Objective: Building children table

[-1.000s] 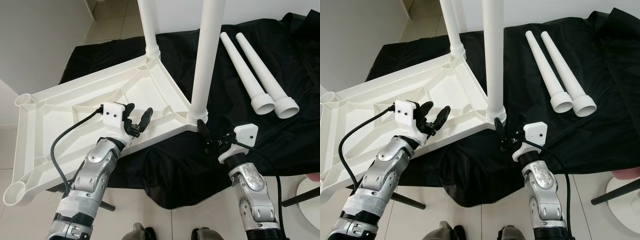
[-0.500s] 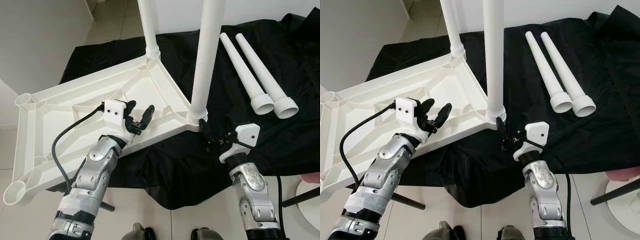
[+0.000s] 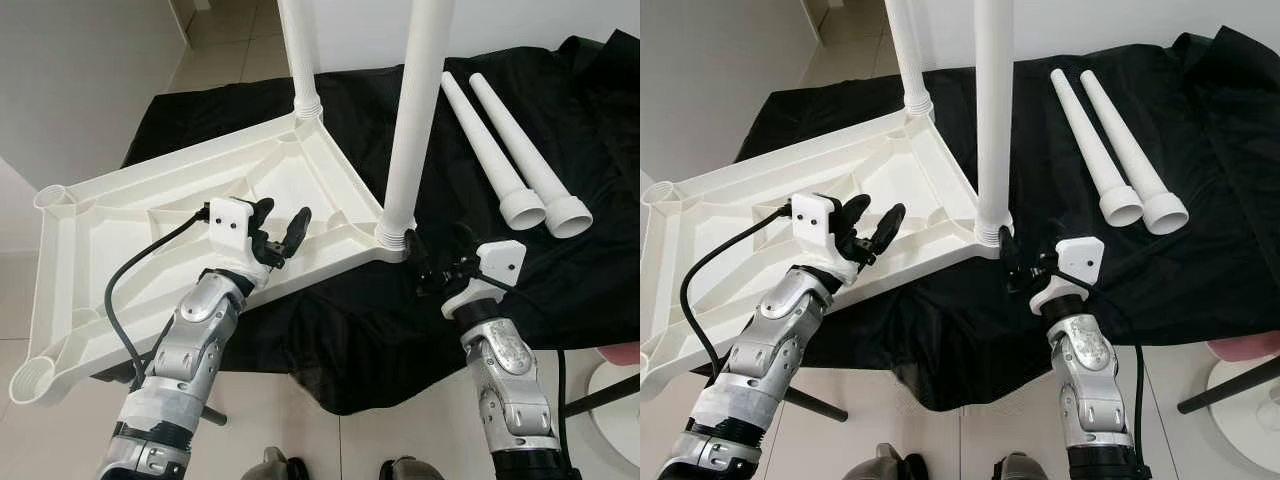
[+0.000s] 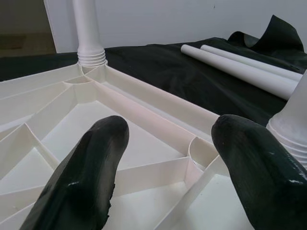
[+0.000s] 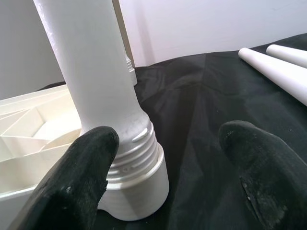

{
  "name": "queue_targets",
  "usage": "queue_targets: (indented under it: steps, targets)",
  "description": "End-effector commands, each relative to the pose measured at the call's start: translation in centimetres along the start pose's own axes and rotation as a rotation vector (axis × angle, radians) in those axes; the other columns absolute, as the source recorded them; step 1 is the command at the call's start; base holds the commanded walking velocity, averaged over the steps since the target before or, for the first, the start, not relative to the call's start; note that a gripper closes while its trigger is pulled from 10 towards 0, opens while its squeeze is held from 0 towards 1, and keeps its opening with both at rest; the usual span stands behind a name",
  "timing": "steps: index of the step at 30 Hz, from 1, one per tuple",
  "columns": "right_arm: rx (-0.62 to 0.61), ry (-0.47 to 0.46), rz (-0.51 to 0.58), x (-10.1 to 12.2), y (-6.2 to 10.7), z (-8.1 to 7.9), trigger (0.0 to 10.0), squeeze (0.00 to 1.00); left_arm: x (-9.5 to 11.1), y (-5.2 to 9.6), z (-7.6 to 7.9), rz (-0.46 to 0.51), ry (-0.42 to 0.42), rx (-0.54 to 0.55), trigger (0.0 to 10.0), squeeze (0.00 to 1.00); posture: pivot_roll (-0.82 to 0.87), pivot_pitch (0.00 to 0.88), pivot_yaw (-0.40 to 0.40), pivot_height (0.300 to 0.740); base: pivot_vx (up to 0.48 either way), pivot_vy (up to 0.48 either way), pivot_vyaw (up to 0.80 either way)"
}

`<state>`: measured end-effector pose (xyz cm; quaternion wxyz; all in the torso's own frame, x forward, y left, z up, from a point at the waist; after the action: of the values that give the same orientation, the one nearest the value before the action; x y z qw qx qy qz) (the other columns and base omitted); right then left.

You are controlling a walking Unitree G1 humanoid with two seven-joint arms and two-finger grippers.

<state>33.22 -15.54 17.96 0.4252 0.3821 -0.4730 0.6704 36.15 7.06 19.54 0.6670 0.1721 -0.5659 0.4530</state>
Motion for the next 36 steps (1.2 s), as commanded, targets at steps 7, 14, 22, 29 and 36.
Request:
queue_targets:
  steps: [7,14,22,29,36]
  targets:
    - [-0.009,-0.008,-0.020,-0.6,0.7,0.1,10.0,0.00,-0.2,0.3,1.0,-0.006,-0.006,-0.072,10.0,0.00,-0.18,0.096,0.102,0.740,0.000,0.000,0.00]
    - [-0.013,-0.004,-0.026,-0.7,0.7,0.4,10.0,0.00,-0.3,0.3,1.2,-0.006,-0.008,-0.074,10.0,0.00,-0.17,0.098,0.092,0.740,0.000,0.000,0.00]
    - [-0.056,-0.001,-0.048,-1.1,1.0,1.7,10.0,0.00,0.1,-0.2,2.3,-0.006,-0.050,-0.109,10.0,0.00,-0.11,0.109,0.038,0.740,0.000,0.000,0.00]
    - [-0.085,0.031,-0.050,-1.1,0.3,3.4,10.0,0.00,1.4,-0.4,2.7,0.003,-0.078,-0.103,10.0,0.00,-0.04,0.142,-0.010,0.740,0.000,0.000,0.00]
    - [-0.093,0.023,-0.050,-1.0,-0.3,4.1,10.0,0.00,2.4,-0.1,1.9,-0.002,-0.055,-0.074,10.0,0.00,0.01,0.165,-0.026,0.740,0.000,0.000,0.00]
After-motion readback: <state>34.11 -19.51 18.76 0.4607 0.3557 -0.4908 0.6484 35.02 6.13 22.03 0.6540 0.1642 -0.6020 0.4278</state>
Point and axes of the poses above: a point about 5 cm out from each wrist's last joint towards the gripper, its own y axis pointing back from the gripper into the wrist, its own x axis along the axis of the wrist's last joint, z = x × y, the point moved 6 cm from there along -y, pointing out of the wrist towards the gripper, and after that the axes turned 15 degrees about y, right-handed, at the moved point
